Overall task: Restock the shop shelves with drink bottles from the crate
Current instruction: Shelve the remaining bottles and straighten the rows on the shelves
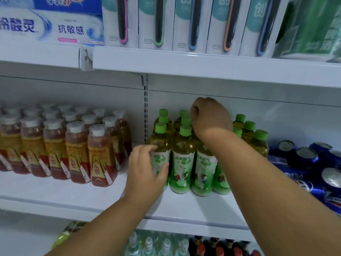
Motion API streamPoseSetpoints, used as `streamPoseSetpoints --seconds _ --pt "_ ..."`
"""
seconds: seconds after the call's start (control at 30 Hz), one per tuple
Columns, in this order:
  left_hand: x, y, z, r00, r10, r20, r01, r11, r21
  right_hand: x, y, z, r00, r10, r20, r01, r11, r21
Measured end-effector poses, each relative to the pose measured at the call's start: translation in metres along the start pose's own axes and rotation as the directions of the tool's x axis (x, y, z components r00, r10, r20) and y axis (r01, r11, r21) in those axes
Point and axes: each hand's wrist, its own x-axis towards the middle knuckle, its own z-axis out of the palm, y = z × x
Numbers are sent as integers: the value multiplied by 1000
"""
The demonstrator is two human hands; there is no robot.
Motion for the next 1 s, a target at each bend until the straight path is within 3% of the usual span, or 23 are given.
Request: streamPoseSetpoints --seconds 0.1,0.2,0.3,0.43,1.0 --pt "13 22 4 963 261 66 -266 959 92 43 3 -8 977 -100 190 111 993 -46" --pt "26 38 11 917 371 148 -395 897 196 65 1 0 908 -122 401 170 982 -87" --pt "27 40 16 884 416 214 -461 852 248 72 4 11 862 -112 494 211 966 -149" --pt "22 33 20 875 437 209 -481 836 265 73 10 22 842 -141 520 262 951 -167" --pt "21 32 24 897 402 185 -437 871 226 71 8 26 848 -144 509 220 971 -91"
